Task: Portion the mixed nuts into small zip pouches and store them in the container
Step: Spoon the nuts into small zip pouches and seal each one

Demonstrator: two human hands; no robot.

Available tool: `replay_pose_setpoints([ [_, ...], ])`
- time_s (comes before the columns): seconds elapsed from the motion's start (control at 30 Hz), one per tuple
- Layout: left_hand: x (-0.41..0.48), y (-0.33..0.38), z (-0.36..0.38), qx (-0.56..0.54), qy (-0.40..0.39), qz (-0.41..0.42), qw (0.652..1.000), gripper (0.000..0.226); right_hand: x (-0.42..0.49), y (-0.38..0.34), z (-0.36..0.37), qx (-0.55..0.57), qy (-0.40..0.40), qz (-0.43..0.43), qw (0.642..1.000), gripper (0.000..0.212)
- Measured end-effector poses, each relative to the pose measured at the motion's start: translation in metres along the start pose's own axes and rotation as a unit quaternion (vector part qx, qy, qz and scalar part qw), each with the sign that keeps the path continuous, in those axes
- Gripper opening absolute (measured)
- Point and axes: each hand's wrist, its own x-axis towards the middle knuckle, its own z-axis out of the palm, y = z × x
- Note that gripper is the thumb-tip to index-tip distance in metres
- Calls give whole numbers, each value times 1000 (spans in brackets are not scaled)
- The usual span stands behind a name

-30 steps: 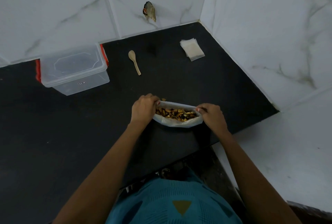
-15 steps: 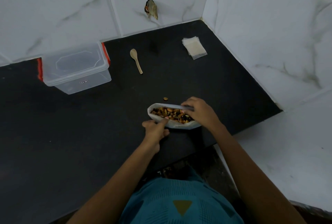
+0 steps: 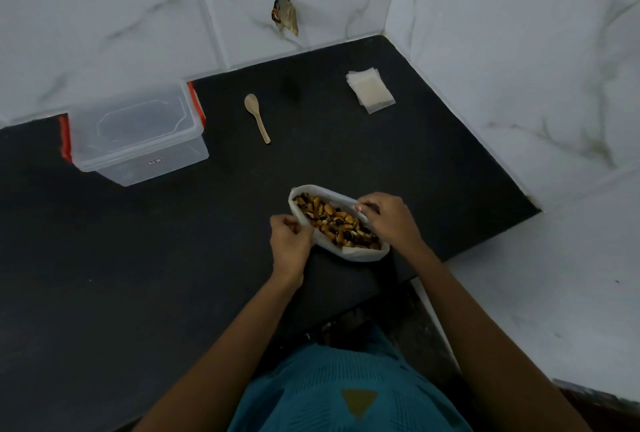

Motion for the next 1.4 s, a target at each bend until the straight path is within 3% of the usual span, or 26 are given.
replay_pose_setpoints([
  [0.3, 26, 40, 14, 57, -46, 115, 991, 23, 13, 5, -16, 93, 72, 64, 991, 19],
  [0.47, 52, 56, 27, 112, -84, 134, 981, 21, 29, 11, -18, 95, 88, 105, 986, 20],
  [0.63, 67, 53, 30, 153, -95, 138, 974, 21, 34, 15, -13, 111, 72, 124, 983, 21],
  [0.87, 76, 48, 24, 133, -123, 113, 977, 25, 37, 12, -15, 88, 30, 130, 987, 24],
  [0.97, 78, 45, 19, 130, -100, 116, 980, 24, 37, 10, -15, 59, 27, 121, 990, 27],
  [1.1, 77, 34, 8, 237, -62, 152, 958, 23, 36, 10, -15, 54, 27, 128, 990, 29],
  [1.23, 68, 23, 7, 330, -91, 181, 922, 40, 34, 10, -16, 54, 29, 153, 986, 36],
  [1.4, 64, 11, 17, 363, -67, 223, 902, 65, 31, 6, -18, 68, 22, 164, 984, 43],
])
